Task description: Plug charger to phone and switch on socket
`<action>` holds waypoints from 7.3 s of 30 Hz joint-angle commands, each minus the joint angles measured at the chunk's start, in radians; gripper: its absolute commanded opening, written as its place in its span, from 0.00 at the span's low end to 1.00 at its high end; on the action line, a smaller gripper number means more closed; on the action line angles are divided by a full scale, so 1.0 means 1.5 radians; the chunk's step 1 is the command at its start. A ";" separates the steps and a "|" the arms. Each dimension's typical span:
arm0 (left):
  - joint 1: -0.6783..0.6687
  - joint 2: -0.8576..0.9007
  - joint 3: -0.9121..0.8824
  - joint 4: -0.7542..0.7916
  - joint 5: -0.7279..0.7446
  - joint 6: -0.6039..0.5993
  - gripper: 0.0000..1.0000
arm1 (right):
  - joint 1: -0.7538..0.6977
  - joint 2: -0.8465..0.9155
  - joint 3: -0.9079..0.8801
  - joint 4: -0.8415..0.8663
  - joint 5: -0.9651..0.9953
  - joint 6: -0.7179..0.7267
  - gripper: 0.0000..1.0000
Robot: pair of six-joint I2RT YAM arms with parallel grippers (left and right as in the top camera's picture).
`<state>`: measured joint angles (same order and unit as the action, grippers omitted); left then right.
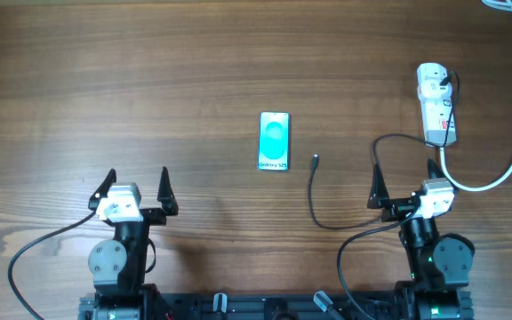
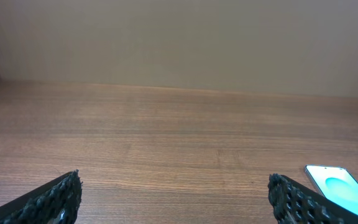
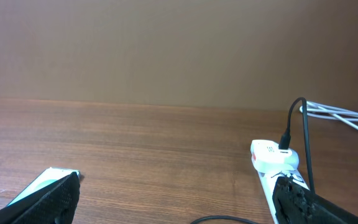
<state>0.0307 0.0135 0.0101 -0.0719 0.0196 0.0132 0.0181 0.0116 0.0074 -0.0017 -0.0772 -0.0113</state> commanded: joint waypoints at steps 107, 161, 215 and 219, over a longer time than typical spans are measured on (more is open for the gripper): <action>-0.005 -0.007 -0.003 0.230 0.273 -0.122 1.00 | 0.003 -0.003 -0.002 0.002 0.008 0.009 1.00; -0.289 1.005 1.224 -0.933 0.061 -0.143 1.00 | 0.003 -0.003 -0.002 0.002 0.008 0.009 1.00; -0.382 1.335 1.205 -0.814 0.065 -0.381 1.00 | 0.003 -0.003 -0.002 0.002 0.008 0.009 1.00; -0.382 1.337 1.185 -0.808 0.066 -0.381 1.00 | 0.003 -0.003 -0.002 0.002 0.008 0.009 1.00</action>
<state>-0.5362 2.0003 1.8172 -1.2884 0.1097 -0.5407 0.0181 0.0120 0.0071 -0.0017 -0.0772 -0.0048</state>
